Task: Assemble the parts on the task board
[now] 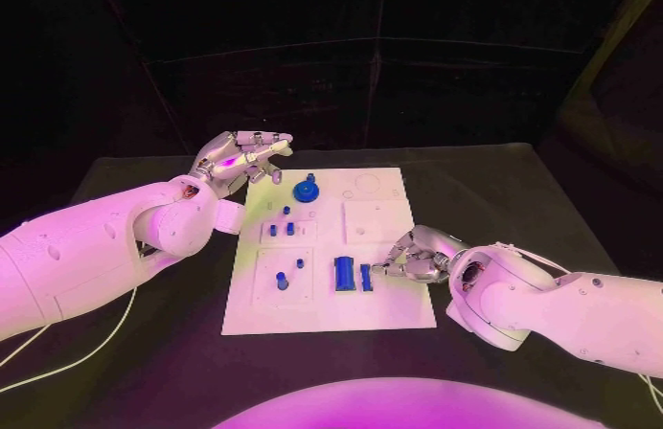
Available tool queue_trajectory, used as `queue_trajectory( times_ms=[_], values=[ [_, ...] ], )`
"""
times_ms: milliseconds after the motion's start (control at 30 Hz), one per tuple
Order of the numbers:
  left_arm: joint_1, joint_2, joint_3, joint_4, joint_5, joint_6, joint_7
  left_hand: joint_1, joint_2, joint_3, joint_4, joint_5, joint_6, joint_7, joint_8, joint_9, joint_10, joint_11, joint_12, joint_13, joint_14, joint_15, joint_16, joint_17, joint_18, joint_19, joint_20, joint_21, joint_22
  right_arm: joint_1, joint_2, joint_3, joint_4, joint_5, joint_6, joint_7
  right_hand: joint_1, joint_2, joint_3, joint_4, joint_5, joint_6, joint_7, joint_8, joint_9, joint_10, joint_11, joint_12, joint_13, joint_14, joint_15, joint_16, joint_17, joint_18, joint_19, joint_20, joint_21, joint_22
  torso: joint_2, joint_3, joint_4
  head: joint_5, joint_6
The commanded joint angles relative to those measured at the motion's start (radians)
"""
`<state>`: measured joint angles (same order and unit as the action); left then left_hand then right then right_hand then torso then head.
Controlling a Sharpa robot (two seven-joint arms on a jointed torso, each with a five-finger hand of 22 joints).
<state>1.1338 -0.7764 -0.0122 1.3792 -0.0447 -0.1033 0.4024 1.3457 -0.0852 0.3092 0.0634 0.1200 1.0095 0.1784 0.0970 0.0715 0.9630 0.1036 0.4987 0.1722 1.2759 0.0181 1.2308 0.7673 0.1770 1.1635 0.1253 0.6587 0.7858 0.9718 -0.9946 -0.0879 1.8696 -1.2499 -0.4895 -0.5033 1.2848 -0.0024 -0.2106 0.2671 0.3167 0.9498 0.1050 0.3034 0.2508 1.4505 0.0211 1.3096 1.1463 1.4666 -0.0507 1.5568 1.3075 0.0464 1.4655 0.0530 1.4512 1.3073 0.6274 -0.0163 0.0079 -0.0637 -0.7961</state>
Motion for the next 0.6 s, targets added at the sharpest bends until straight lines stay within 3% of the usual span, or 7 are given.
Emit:
queue_trajectory(
  times_ms=[33, 100, 200, 267, 367, 500, 600],
  values=[
    [0.001, 0.000, 0.001, 0.000, 0.003, -0.005, 0.015, -0.005, 0.008, -0.005, 0.002, -0.002, -0.008, -0.001, 0.005, 0.001, -0.006, 0.001, 0.007, 0.002, -0.003, 0.007, 0.003, -0.005, 0.006, 0.006, 0.001, -0.005, -0.002, 0.029, -0.019, 0.002, -0.023, 0.237, -0.040, 0.302, 0.029, 0.007, -0.004, -0.008, 0.003, -0.019, 0.010, -0.016, -0.001, -0.004, 0.012, 0.049, 0.258, 0.101, 0.010, 0.003, 0.250, 0.013, -0.006, 0.012, -0.050, 0.009, -0.014, -0.0024, 0.0034, -0.005, 0.017],
    [-0.001, 0.003, 0.001, -0.004, 0.003, -0.013, 0.021, -0.007, 0.008, -0.006, 0.003, -0.002, -0.009, -0.001, 0.005, 0.001, -0.007, 0.001, 0.008, 0.002, -0.006, 0.007, 0.001, -0.011, 0.006, 0.005, 0.001, -0.006, -0.003, 0.048, -0.021, 0.002, -0.052, 0.357, -0.041, 0.404, 0.060, 0.016, 0.001, -0.023, 0.017, -0.024, 0.016, -0.023, 0.000, -0.065, 0.014, -0.053, 0.182, 0.100, 0.013, 0.001, 0.247, 0.038, -0.060, 0.017, -0.133, -0.101, -0.022, -0.0036, 0.0041, -0.011, 0.024],
    [-0.004, 0.006, 0.001, -0.013, 0.013, -0.028, 0.031, -0.010, 0.007, -0.011, 0.007, -0.003, -0.011, -0.001, 0.007, 0.001, -0.010, 0.002, 0.011, 0.002, -0.020, 0.008, -0.012, -0.037, 0.006, 0.002, 0.002, -0.010, -0.005, 0.086, -0.008, 0.002, -0.120, 0.582, -0.005, 0.572, 0.120, 0.049, 0.016, -0.047, -0.047, -0.038, 0.026, -0.042, -0.001, -0.336, 0.025, -0.487, -0.137, 0.089, 0.024, -0.030, 0.211, 0.130, -0.310, 0.024, -0.536, -0.570, -0.037, -0.0051, 0.0046, -0.013, 0.037],
    [-0.005, 0.008, 0.001, -0.019, 0.020, -0.036, 0.035, -0.010, 0.007, -0.014, 0.009, -0.002, -0.013, 0.000, 0.009, 0.001, -0.012, 0.002, 0.014, 0.002, -0.040, 0.009, -0.029, -0.068, 0.006, -0.004, 0.003, -0.016, -0.009, 0.097, -0.001, 0.002, -0.148, 0.653, 0.014, 0.621, 0.130, 0.059, 0.015, -0.049, -0.101, -0.047, 0.034, -0.053, -0.005, -0.418, 0.036, -0.611, -0.229, 0.082, 0.033, -0.046, 0.193, 0.137, -0.366, 0.034, -0.644, -0.658, -0.042, -0.0059, 0.0050, -0.014, 0.045],
    [-0.006, 0.020, 0.001, -0.045, 0.038, -0.058, 0.048, -0.002, 0.009, -0.021, 0.014, -0.002, -0.021, 0.004, 0.016, 0.001, -0.025, 0.007, 0.017, -0.002, -0.165, 0.016, -0.152, -0.264, 0.004, -0.048, 0.010, -0.059, -0.033, 0.131, 0.035, 0.003, -0.240, 0.816, 0.071, 0.732, 0.164, 0.077, 0.006, -0.063, -0.144, -0.061, 0.061, -0.085, -0.020, -0.484, 0.064, -0.778, -0.385, 0.058, 0.060, -0.098, 0.135, 0.136, -0.409, 0.064, -0.839, -0.792, -0.060, -0.0080, 0.0089, -0.021, 0.058],
    [-0.007, 0.043, 0.001, -0.089, 0.062, -0.079, 0.061, 0.007, 0.012, -0.024, 0.020, -0.001, -0.029, 0.009, 0.027, 0.001, -0.038, 0.017, -0.009, -0.027, -0.239, 0.026, -0.267, -0.328, 0.004, -0.115, 0.022, -0.141, -0.088, 0.156, 0.097, 0.003, -0.365, 0.945, 0.124, 0.820, 0.200, 0.097, -0.005, -0.085, -0.182, -0.045, 0.081, -0.120, -0.042, -0.476, 0.084, -0.956, -0.608, -0.202, 0.078, -0.637, -0.408, 0.135, -0.429, 0.092, -1.047, -0.946, -0.080, -0.0112, 0.0124, -0.026, 0.084],
    [-0.007, 0.062, 0.001, -0.128, 0.074, -0.090, 0.069, 0.015, 0.013, -0.023, 0.026, -0.001, -0.036, 0.012, 0.033, 0.000, -0.031, 0.022, -0.041, -0.053, -0.274, 0.040, -0.401, -0.398, 0.007, -0.167, 0.032, -0.219, -0.146, 0.163, 0.147, 0.003, -0.455, 0.996, 0.152, 0.863, 0.216, 0.097, -0.014, -0.107, -0.187, -0.041, 0.078, -0.151, -0.060, -0.460, 0.087, -1.034, -0.729, -0.266, 0.093, -0.806, -0.573, 0.139, -0.440, 0.112, -1.156, -1.028, -0.091, -0.0120, 0.0136, -0.026, 0.101]
  ],
)
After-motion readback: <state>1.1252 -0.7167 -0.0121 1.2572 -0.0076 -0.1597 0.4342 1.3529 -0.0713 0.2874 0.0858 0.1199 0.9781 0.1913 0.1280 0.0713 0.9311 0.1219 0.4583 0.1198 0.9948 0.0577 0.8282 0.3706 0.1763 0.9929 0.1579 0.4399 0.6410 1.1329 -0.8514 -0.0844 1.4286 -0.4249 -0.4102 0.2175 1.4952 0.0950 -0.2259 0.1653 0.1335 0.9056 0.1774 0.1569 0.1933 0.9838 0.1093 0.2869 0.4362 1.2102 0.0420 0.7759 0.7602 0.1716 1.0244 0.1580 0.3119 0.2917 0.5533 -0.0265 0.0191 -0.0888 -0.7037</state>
